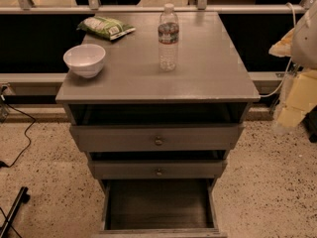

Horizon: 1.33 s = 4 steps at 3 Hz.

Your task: Place water bottle into bottom drawer

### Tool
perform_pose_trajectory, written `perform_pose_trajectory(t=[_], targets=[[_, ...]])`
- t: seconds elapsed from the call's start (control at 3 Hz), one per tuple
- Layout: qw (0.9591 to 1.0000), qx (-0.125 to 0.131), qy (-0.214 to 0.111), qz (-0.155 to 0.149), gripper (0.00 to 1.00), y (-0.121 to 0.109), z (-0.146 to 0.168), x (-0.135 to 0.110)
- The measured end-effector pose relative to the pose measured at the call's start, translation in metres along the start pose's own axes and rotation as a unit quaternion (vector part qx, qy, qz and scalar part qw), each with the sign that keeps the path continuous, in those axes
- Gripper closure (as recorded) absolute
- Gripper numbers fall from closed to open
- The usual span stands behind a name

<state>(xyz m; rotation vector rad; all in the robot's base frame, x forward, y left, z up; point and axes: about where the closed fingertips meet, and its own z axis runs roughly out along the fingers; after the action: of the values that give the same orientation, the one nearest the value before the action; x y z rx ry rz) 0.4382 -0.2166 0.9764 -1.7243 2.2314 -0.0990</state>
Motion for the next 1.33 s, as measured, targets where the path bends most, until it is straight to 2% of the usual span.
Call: perform_pose_trajectory(t=[0.33, 0.67, 1.0, 1.33], targets=[[1.0, 0.0, 0.0, 0.0, 0.0, 0.0, 0.0, 0.0], [0.9989, 0.016, -0.044, -0.003, 0.0, -0.017, 0.003, -0.016], [0.99, 0.046, -0.133, -0.009, 0.0, -0.056, 0.01, -0.053], [0.9692, 0.075, -0.234, 0.015, 0.0, -0.098, 0.014, -0.092]])
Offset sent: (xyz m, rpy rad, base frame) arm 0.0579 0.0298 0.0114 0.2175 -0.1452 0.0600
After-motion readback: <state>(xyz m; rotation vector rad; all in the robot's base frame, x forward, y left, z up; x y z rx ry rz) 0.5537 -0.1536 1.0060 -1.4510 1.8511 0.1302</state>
